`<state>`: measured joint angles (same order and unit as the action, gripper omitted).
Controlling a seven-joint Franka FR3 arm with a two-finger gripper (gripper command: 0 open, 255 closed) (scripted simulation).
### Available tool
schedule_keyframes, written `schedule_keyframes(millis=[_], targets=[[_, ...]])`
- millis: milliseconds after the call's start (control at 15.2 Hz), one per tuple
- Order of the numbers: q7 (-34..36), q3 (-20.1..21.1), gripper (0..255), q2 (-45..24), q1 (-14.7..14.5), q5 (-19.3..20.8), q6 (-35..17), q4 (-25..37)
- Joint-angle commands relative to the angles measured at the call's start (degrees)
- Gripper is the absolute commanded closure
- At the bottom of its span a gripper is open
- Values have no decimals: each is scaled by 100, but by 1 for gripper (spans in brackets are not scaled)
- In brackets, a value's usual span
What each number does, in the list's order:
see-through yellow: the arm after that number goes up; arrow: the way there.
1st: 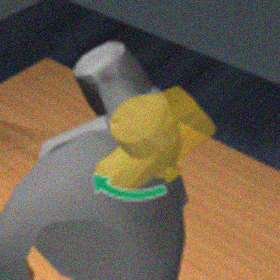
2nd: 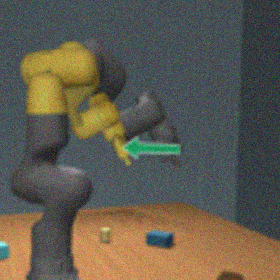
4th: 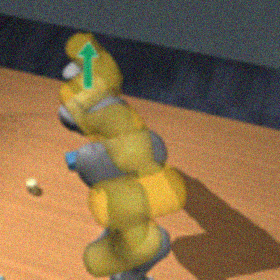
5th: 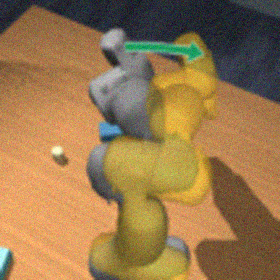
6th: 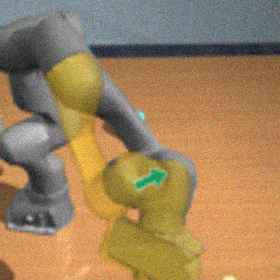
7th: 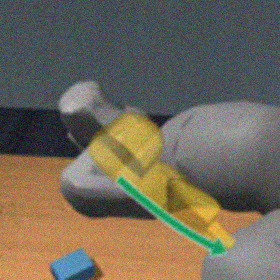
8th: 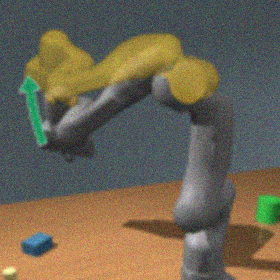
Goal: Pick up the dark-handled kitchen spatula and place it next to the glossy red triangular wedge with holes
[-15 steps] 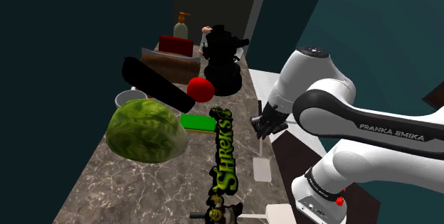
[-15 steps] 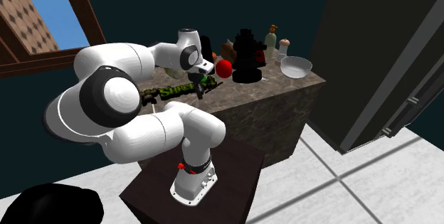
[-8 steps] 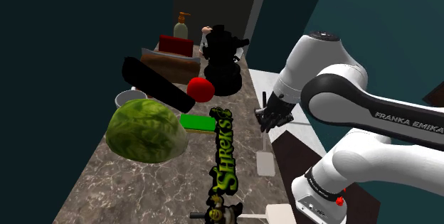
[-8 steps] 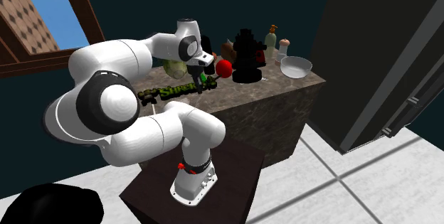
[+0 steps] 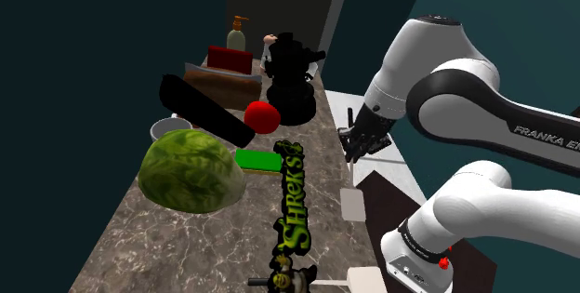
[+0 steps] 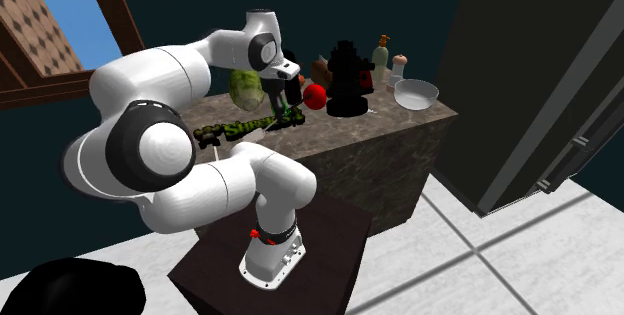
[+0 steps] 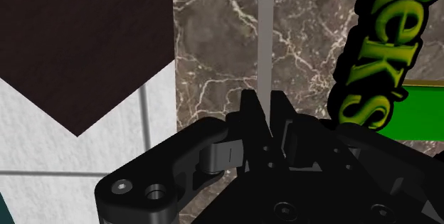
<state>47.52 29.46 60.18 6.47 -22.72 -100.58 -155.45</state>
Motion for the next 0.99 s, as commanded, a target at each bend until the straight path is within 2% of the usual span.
schedule_keyframes(millis=[0, 924], targets=[[-2, -73, 255, 6, 29, 69, 152, 145], [14, -450, 255, -186, 222, 444, 1073, 1262]])
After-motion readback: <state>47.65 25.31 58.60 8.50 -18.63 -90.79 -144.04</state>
